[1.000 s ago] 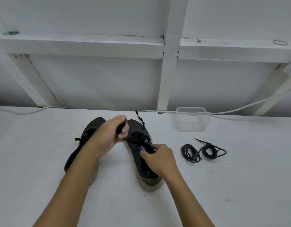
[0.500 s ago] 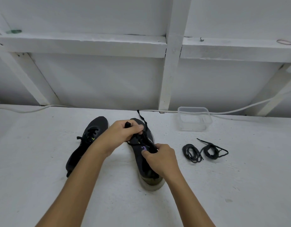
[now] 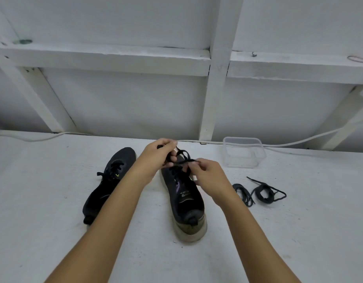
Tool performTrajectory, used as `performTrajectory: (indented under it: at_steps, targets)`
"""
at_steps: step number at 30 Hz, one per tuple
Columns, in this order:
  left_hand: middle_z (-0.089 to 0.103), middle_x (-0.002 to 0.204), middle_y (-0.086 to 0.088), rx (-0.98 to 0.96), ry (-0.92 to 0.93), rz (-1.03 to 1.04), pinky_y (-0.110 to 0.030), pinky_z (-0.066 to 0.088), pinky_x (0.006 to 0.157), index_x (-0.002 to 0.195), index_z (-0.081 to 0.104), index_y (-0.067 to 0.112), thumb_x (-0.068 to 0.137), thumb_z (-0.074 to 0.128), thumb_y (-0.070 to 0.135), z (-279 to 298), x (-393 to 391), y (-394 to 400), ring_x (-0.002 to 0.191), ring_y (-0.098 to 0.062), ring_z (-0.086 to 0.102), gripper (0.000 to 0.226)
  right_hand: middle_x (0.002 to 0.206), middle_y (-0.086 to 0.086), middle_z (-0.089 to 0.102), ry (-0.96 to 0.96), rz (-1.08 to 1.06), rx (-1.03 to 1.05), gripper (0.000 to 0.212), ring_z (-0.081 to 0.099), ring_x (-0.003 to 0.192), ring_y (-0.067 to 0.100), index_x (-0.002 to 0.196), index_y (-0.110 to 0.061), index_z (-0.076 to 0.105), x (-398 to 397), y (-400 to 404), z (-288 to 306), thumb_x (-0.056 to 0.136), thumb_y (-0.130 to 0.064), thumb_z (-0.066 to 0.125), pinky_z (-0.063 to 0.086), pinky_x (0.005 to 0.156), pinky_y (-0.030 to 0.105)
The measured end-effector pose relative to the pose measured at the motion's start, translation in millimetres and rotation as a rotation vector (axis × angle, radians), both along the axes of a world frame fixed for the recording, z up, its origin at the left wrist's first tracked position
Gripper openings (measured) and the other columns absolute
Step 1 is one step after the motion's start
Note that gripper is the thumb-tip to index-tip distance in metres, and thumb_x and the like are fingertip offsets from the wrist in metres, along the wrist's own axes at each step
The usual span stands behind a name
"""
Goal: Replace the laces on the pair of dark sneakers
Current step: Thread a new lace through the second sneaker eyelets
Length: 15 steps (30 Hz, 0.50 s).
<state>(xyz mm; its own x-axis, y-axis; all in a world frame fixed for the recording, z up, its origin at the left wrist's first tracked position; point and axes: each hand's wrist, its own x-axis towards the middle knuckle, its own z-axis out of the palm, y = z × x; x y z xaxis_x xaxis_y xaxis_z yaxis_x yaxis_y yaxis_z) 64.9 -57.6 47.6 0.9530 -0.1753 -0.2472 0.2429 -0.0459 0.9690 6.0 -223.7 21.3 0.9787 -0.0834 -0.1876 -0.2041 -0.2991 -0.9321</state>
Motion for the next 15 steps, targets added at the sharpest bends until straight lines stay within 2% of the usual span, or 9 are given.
performTrajectory:
  at_steps: [1,2,4,6,8,9,12,15]
  targets:
    - [0.067,0.092,0.001,0.011,-0.019,0.094,-0.025,0.053,0.066,0.098,0.069,0.026,0.097,0.064,0.033,-5.4,1.1,-0.4,0.075,-0.008,0.066,0.009,0.091,0.007,0.075,0.032,-0.025,0.091,0.027,0.069,0.094,0.03,0.084,-0.018,0.075,0.1,-2.9,-0.8,0.1,-0.028,0.055,0.059,0.084,0.047]
    - [0.068,0.102,0.004,0.043,-0.046,0.169,-0.027,0.054,0.072,0.106,0.066,0.028,0.097,0.063,0.036,-10.8,1.7,-0.3,0.087,-0.008,0.067,0.013,0.095,0.007,0.075,0.075,-0.038,0.205,0.026,0.07,0.099,0.03,0.087,-0.018,0.073,-0.1,-6.1,-2.1,0.102,-0.029,0.054,0.06,0.083,0.046]
    - [0.062,0.117,0.014,0.186,-0.122,0.262,-0.029,0.049,0.086,0.12,0.06,0.032,0.095,0.062,0.044,-18.8,0.1,0.5,0.106,-0.006,0.06,0.028,0.091,0.003,0.074,0.146,-0.076,0.527,0.02,0.071,0.093,0.022,0.095,-0.02,0.064,-0.5,-12.0,-4.4,0.105,-0.031,0.051,0.055,0.078,0.036]
    - [0.054,0.125,0.016,0.37,-0.228,0.306,-0.028,0.042,0.095,0.13,0.056,0.03,0.096,0.06,0.045,-24.4,-6.9,0.7,0.115,-0.005,0.052,0.038,0.08,-0.005,0.067,0.143,-0.172,0.774,0.017,0.068,0.086,0.015,0.096,-0.023,0.06,0.7,-19.2,-7.0,0.106,-0.032,0.049,0.049,0.077,0.032]
    - [0.056,0.121,0.011,0.512,-0.361,0.276,-0.026,0.043,0.095,0.122,0.063,0.027,0.096,0.06,0.038,-30.0,-14.1,1.1,0.11,-0.006,0.054,0.028,0.075,-0.008,0.062,0.106,-0.265,0.873,0.016,0.067,0.08,0.011,0.097,-0.024,0.06,3.1,-25.8,-9.2,0.106,-0.033,0.05,0.047,0.077,0.032]
    - [0.061,0.114,0.01,0.556,-0.4,0.208,-0.024,0.045,0.091,0.113,0.067,0.026,0.096,0.061,0.034,-31.5,-17.0,0.4,0.102,-0.006,0.057,0.02,0.073,-0.009,0.061,0.09,-0.299,0.892,0.015,0.067,0.077,0.009,0.098,-0.024,0.061,4.2,-28.4,-9.8,0.106,-0.032,0.05,0.047,0.077,0.032]
    - [0.067,0.097,0.011,0.737,-0.393,-0.102,-0.019,0.045,0.077,0.1,0.073,0.027,0.094,0.063,0.036,-34.1,-22.9,-7.3,0.088,-0.004,0.06,0.015,0.071,-0.009,0.061,0.059,-0.372,0.886,0.013,0.068,0.073,0.008,0.103,-0.023,0.063,6.5,-35.9,-12.0,0.105,-0.029,0.051,0.048,0.076,0.031]
    - [0.065,0.082,0.015,0.812,-0.328,-0.143,-0.026,0.049,0.075,0.094,0.075,0.029,0.089,0.067,0.049,-35.0,-22.8,-14.3,0.084,-0.006,0.061,0.021,0.07,-0.008,0.061,0.049,-0.402,0.857,0.015,0.068,0.071,0.008,0.108,-0.021,0.064,7.1,-38.1,-13.2,0.105,-0.03,0.053,0.049,0.078,0.033]
